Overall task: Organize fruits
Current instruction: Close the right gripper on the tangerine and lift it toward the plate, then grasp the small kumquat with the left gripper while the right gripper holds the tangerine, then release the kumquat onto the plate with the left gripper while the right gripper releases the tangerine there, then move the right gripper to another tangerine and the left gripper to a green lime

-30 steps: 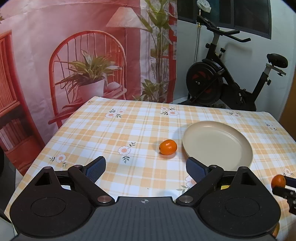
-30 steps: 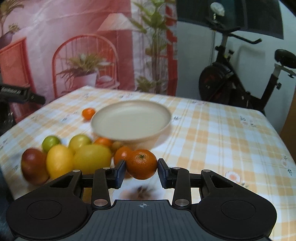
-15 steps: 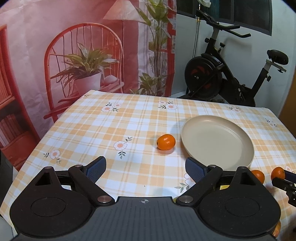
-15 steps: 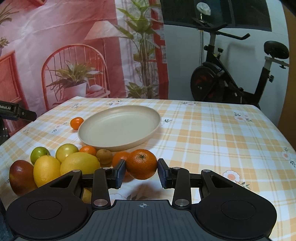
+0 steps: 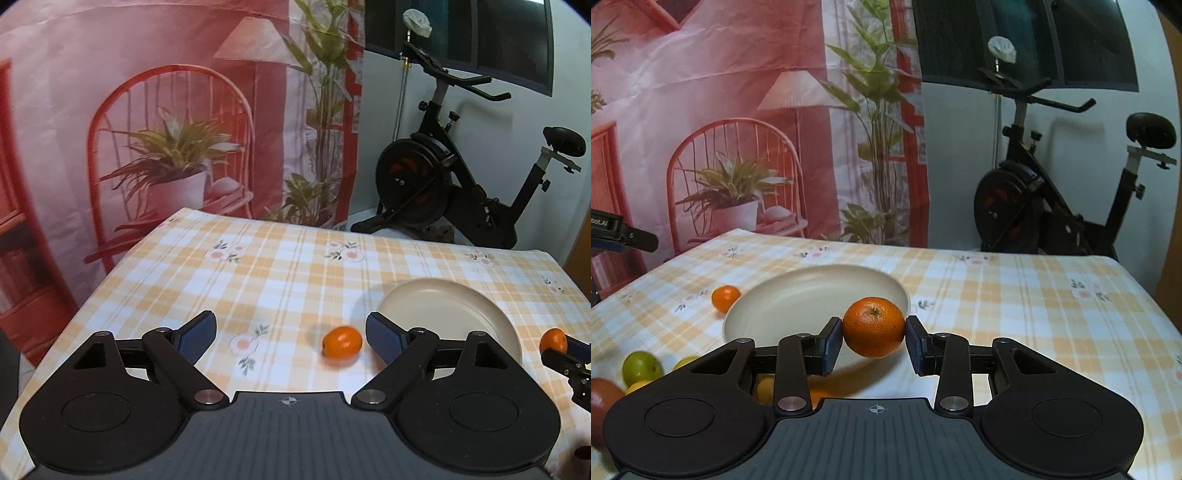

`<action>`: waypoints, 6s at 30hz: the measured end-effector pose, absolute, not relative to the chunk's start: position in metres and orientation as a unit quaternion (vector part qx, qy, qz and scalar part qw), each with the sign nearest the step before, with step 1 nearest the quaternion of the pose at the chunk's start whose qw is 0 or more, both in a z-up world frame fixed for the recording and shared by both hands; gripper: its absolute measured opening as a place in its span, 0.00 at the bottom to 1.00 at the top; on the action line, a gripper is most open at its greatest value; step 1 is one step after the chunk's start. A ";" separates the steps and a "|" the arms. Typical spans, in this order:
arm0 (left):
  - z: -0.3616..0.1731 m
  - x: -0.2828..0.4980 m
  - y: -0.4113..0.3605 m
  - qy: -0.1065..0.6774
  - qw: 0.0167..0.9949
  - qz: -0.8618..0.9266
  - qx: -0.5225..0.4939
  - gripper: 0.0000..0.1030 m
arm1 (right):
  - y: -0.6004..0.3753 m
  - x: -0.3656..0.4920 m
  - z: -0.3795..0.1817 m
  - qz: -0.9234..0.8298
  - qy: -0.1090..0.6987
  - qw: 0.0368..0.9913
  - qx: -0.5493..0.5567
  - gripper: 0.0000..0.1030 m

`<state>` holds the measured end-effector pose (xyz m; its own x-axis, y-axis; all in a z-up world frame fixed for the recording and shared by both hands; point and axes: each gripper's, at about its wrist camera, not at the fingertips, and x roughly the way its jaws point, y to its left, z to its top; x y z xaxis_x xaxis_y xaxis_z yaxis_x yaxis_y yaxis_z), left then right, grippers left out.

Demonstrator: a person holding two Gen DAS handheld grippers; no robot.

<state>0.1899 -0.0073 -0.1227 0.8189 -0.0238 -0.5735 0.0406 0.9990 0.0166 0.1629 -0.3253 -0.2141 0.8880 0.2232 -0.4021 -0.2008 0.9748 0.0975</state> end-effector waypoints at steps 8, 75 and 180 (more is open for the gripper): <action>-0.162 0.243 -0.007 0.367 0.929 -0.040 -0.016 0.73 | -0.326 0.182 -0.226 0.114 0.216 0.969 0.040 0.33; -0.179 0.264 -0.068 0.349 0.922 -0.166 -0.010 0.40 | -0.309 0.219 -0.234 0.113 0.239 0.964 -0.017 0.34; -0.169 0.144 -0.003 0.391 0.913 -0.103 -0.051 0.61 | -0.290 0.145 -0.247 0.140 0.299 0.944 -0.020 0.34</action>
